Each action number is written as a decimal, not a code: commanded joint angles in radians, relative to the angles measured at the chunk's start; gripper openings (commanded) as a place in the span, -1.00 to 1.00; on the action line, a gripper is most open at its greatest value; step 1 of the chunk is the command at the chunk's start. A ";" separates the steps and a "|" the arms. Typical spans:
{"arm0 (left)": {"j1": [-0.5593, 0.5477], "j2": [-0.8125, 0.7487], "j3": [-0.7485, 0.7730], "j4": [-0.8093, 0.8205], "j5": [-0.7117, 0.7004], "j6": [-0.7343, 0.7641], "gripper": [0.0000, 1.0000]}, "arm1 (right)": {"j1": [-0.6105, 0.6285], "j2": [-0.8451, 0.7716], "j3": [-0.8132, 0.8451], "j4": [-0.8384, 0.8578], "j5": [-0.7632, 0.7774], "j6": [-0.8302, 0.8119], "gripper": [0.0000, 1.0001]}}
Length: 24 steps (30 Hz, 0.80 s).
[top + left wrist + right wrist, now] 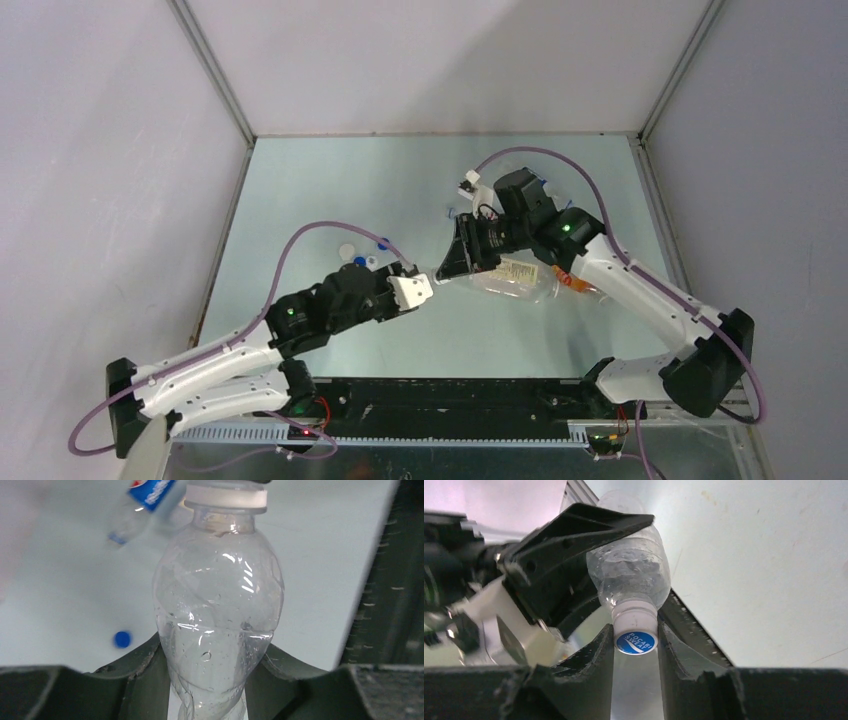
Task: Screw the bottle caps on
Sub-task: Screw the bottle cap onto the plastic bottle.
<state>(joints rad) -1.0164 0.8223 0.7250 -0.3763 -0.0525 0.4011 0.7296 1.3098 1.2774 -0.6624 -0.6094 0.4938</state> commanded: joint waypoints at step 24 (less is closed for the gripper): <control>0.199 0.195 0.245 -0.234 0.656 0.049 -1.00 | 0.021 -0.263 -0.061 -0.098 -0.051 -1.077 0.35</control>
<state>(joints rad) -0.8242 0.9894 0.9085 -0.5407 0.4171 0.4198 0.7437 1.0721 1.2381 -0.7216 -0.6121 -0.2825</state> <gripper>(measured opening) 0.490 0.687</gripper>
